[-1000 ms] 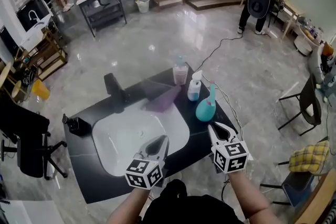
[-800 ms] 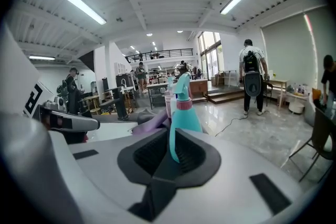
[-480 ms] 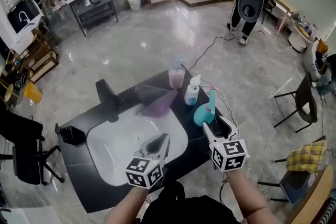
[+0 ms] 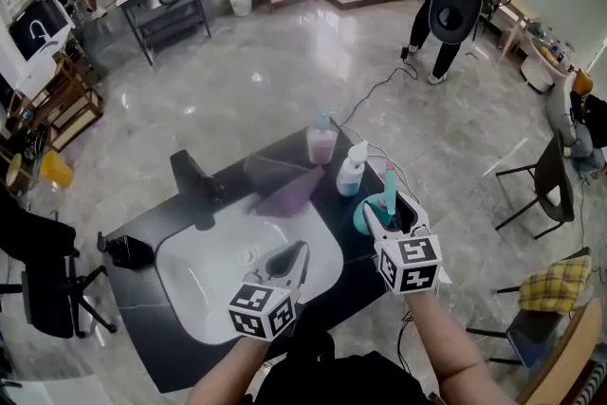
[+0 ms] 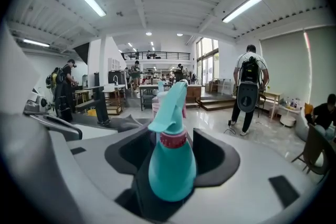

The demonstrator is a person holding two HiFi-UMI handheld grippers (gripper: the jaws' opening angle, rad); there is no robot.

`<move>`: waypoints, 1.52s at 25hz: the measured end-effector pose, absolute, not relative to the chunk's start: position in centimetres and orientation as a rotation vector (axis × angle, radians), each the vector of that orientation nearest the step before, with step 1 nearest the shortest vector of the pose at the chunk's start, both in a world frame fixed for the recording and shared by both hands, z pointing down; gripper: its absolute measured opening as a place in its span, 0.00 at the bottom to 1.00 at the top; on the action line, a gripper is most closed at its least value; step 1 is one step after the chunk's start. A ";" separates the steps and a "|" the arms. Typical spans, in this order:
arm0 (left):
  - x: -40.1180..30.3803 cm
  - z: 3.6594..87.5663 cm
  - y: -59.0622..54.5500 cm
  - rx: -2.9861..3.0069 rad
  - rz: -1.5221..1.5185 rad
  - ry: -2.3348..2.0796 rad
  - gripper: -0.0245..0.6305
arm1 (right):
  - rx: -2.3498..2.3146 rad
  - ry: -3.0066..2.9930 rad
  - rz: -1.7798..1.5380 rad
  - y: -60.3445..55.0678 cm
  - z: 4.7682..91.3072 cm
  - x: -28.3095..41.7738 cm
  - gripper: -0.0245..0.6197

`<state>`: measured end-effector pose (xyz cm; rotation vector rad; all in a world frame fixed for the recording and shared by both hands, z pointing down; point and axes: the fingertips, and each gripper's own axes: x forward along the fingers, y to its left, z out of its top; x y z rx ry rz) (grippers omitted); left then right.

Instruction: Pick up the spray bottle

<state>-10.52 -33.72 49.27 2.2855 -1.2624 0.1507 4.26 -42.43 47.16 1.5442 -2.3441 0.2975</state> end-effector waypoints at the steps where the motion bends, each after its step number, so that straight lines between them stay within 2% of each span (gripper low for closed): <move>1: -10.6 49.3 -33.9 2.285 0.150 -1.262 0.07 | 1.550 -2.339 0.287 -42.7 47.1 4.2 0.38; 8: -10.9 49.4 -34.6 2.270 0.141 -1.249 0.07 | 1.558 -2.294 0.240 -44.0 46.9 4.0 0.37; 15: -11.0 49.6 -34.4 2.267 0.145 -1.248 0.07 | 1.552 -2.310 0.213 -43.6 46.7 4.0 0.32; 38: -8.5 47.9 -29.8 2.287 0.116 -1.263 0.07 | 1.513 -2.419 0.254 -37.6 44.3 5.8 0.32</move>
